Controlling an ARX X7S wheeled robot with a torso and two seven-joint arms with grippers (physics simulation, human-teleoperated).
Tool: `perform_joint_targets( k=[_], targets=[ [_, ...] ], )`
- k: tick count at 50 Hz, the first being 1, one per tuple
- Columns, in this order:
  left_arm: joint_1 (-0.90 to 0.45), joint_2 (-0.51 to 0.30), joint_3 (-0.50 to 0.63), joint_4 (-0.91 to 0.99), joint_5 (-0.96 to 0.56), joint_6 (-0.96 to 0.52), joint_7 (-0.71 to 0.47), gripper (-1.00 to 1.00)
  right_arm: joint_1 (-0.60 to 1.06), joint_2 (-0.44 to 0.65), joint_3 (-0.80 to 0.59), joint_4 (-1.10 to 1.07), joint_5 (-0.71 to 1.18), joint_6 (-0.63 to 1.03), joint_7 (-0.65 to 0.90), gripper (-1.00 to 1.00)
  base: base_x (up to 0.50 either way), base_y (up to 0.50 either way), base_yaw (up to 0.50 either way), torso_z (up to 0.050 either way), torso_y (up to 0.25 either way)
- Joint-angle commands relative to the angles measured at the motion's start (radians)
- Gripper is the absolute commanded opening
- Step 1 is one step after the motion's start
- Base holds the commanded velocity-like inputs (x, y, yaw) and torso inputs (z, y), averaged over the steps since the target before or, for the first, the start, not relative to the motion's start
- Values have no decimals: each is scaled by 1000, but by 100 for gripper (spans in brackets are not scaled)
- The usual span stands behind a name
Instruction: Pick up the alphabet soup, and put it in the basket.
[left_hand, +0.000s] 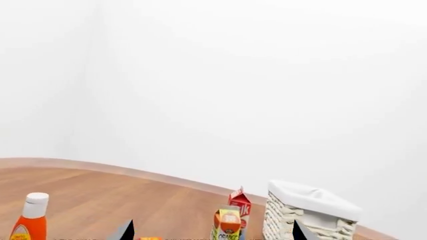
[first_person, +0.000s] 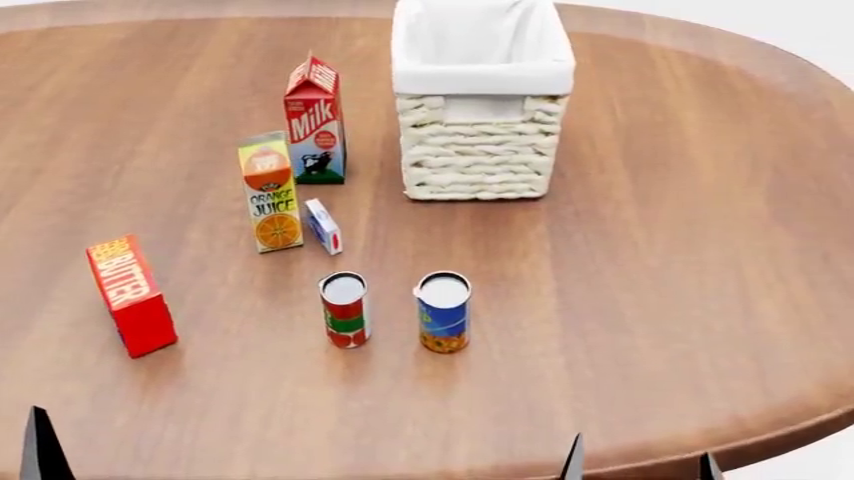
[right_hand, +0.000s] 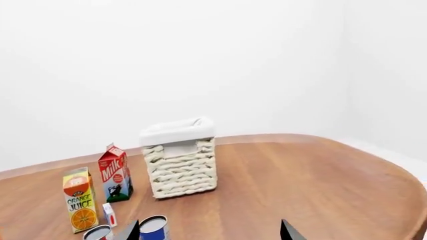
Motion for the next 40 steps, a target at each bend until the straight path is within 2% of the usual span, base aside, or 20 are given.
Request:
perform_joint_targets(
  k=[1,20,40],
  targets=[
    [8,-7,6,9,-1,6,-9,100,4,6,-10,5,6,0,3,100,0,-316,0,0,0],
    [-1,-17,16,4,-3,9,-22,100,10,12,-25,14,7,-16,6,100,0,-318,0,0,0],
    [1,-25,23,-1,-8,30,-30,100,-10,25,-46,2,26,-69,-22,100,44,-234,0,0,0]
  ],
)
